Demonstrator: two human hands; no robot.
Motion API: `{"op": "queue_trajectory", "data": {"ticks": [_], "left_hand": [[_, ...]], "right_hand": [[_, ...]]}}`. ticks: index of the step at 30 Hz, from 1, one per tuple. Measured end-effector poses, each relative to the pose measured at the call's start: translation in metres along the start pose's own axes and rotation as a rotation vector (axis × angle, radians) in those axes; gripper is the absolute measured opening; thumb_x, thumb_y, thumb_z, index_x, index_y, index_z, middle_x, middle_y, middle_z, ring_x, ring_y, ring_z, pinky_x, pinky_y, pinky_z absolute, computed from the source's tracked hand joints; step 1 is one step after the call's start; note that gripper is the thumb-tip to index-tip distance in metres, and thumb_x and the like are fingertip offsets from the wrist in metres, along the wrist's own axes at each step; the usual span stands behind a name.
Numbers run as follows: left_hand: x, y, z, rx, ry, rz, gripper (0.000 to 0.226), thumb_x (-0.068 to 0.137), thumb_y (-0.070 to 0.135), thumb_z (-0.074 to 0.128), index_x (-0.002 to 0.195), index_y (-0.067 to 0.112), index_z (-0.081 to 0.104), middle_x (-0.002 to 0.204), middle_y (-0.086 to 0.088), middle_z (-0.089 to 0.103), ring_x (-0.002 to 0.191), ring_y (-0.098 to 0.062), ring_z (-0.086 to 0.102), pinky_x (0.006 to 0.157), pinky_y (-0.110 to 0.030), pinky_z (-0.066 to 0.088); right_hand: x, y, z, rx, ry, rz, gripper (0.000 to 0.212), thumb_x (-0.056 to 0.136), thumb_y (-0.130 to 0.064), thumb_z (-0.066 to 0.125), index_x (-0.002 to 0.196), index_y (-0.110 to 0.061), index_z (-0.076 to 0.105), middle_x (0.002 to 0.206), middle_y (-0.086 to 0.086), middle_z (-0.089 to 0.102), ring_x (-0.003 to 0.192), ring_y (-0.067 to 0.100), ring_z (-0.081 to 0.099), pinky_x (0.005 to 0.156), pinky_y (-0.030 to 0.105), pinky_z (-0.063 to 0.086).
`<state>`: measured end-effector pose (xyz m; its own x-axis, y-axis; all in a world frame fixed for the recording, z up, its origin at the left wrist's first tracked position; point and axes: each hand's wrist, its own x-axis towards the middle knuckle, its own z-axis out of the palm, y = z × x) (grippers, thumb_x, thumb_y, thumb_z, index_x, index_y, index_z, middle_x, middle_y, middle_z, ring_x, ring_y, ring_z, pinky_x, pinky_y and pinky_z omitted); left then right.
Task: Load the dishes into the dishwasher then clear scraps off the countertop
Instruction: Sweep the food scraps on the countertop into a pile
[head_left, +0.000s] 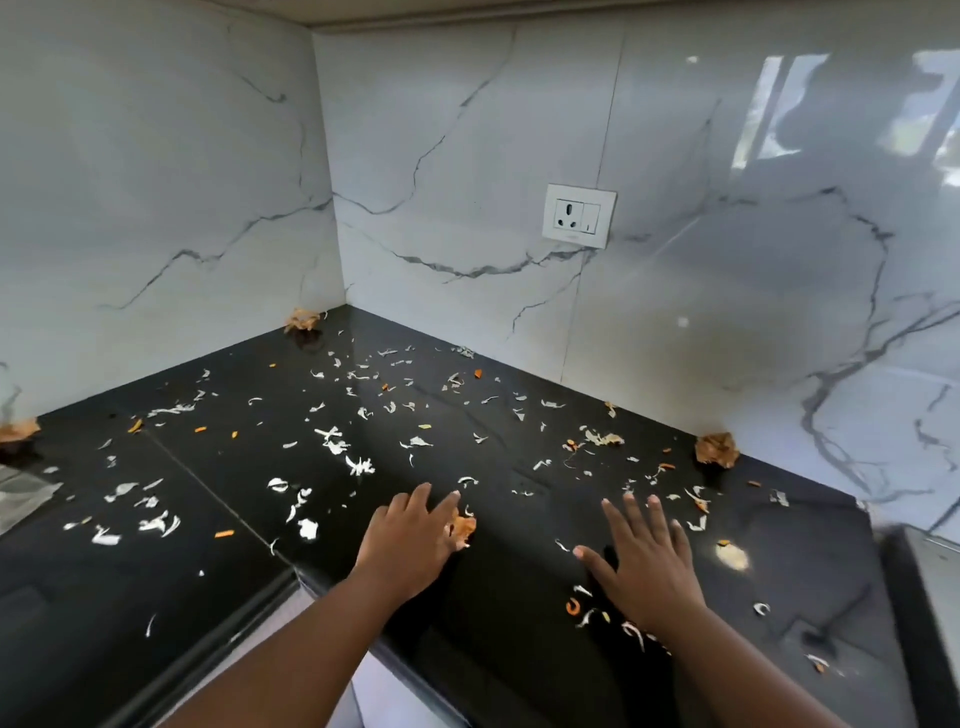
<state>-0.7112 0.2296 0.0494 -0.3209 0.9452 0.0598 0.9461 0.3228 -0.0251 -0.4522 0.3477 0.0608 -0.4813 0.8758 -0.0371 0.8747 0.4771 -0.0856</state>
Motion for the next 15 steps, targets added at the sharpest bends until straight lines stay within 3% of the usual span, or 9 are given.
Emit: {"op": "queue_trajectory", "data": {"ticks": [3, 7, 15], "left_hand": [[0.019, -0.014, 0.003, -0.025, -0.002, 0.139, 0.049, 0.098, 0.041, 0.039, 0.146, 0.033, 0.032, 0.138, 0.000, 0.043, 0.119, -0.022, 0.047, 0.093, -0.033, 0.041], [0.039, -0.022, 0.005, -0.188, 0.029, 0.246, 0.031, 0.098, 0.023, 0.040, 0.124, 0.027, 0.057, 0.120, 0.006, 0.051, 0.109, -0.016, 0.049, 0.078, -0.024, 0.040], [0.078, 0.015, 0.003, -0.536, 0.007, 0.260, 0.027, 0.094, 0.014, 0.052, 0.113, 0.018, 0.071, 0.119, 0.009, 0.059, 0.107, -0.006, 0.057, 0.096, -0.020, 0.042]], "right_hand": [[0.011, -0.015, 0.001, 0.016, 0.030, 0.068, 0.081, 0.090, -0.072, 0.019, 0.155, -0.026, 0.003, 0.163, 0.000, -0.006, 0.147, 0.025, -0.018, 0.119, 0.045, -0.004], [0.018, -0.020, 0.001, -0.015, 0.029, 0.078, 0.092, 0.079, -0.079, 0.008, 0.155, -0.027, 0.002, 0.162, -0.001, -0.007, 0.146, 0.023, -0.020, 0.117, 0.042, -0.009], [0.040, 0.030, -0.010, -0.045, 0.071, 0.183, 0.079, 0.091, -0.071, 0.022, 0.154, -0.027, 0.003, 0.162, 0.001, -0.006, 0.147, 0.026, -0.016, 0.118, 0.044, -0.005]]}}
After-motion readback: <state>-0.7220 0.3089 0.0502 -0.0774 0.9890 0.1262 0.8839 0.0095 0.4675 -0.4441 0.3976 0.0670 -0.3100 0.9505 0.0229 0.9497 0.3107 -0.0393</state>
